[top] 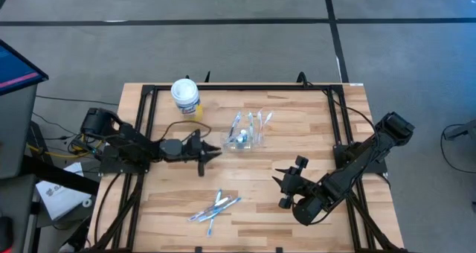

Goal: Pick & Place toothbrushing station
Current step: Put the left blue toothbrush into the transparent organizer

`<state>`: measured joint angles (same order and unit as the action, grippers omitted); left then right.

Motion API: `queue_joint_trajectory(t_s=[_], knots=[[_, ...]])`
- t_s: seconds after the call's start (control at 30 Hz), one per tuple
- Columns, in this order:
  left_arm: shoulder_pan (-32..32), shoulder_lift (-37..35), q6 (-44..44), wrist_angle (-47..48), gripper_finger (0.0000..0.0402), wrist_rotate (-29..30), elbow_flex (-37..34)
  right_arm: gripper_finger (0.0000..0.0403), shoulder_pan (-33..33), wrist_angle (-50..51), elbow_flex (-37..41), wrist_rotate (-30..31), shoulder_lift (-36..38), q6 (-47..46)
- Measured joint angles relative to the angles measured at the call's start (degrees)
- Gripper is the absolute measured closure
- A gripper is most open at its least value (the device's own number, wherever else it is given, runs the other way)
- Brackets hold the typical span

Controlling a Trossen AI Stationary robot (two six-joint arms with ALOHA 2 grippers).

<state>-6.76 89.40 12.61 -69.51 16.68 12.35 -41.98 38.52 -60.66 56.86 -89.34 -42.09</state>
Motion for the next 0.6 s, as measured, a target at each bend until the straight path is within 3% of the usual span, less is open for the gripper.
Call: queue_joint_trajectory(t_s=[0.6], knots=[[-22.33, -0.89, 18.96, 12.2, 0.0325, -1.78, 1.51, 0.0285, 0.0, 0.0, 0.0, 0.0, 0.0, 0.02]])
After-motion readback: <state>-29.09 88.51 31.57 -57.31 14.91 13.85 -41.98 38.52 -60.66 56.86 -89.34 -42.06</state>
